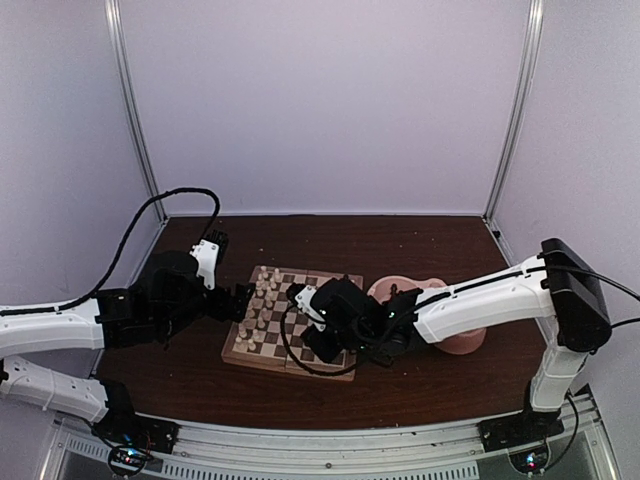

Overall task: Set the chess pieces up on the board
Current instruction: Place the queen at d8.

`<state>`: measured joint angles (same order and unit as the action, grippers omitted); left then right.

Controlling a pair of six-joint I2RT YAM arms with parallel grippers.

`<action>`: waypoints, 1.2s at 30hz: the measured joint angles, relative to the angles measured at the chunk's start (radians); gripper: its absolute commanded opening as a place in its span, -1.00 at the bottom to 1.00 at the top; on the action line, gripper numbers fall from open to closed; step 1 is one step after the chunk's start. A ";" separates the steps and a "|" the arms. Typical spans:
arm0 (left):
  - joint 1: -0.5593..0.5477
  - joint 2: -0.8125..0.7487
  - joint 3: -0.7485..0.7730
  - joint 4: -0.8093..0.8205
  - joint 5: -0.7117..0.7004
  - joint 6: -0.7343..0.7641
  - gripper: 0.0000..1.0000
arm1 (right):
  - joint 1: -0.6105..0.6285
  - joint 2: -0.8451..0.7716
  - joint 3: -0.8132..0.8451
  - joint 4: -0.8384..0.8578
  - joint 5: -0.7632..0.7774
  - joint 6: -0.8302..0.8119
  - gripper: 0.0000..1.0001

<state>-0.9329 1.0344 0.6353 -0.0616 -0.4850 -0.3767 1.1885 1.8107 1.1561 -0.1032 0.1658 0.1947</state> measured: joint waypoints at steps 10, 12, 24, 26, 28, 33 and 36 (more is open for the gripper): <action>0.000 0.000 0.000 0.000 0.011 0.000 0.95 | -0.029 0.064 0.049 -0.013 -0.046 0.022 -0.39; 0.000 0.000 0.000 0.000 0.014 0.000 0.95 | -0.029 0.072 0.051 -0.014 -0.052 0.023 -0.43; 0.000 -0.002 0.000 0.000 0.018 0.000 0.95 | -0.031 0.082 0.051 -0.020 -0.065 0.030 -0.68; 0.000 -0.002 0.000 0.000 0.018 0.000 0.95 | -0.033 0.081 0.051 -0.019 -0.065 0.030 -0.68; 0.000 -0.002 0.000 0.000 0.018 0.000 0.95 | -0.037 0.078 0.049 -0.018 -0.064 0.030 -0.68; 0.000 -0.002 0.000 0.000 0.018 0.000 0.95 | -0.056 0.055 0.031 -0.012 -0.063 0.030 -0.69; 0.000 -0.002 0.000 0.000 0.018 0.000 0.95 | -0.070 0.035 0.020 -0.006 -0.058 0.031 -0.70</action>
<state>-0.9329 1.0321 0.6353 -0.0620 -0.4675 -0.3767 1.1183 1.8454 1.1759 -0.1097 0.1081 0.2253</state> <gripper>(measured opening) 0.976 0.155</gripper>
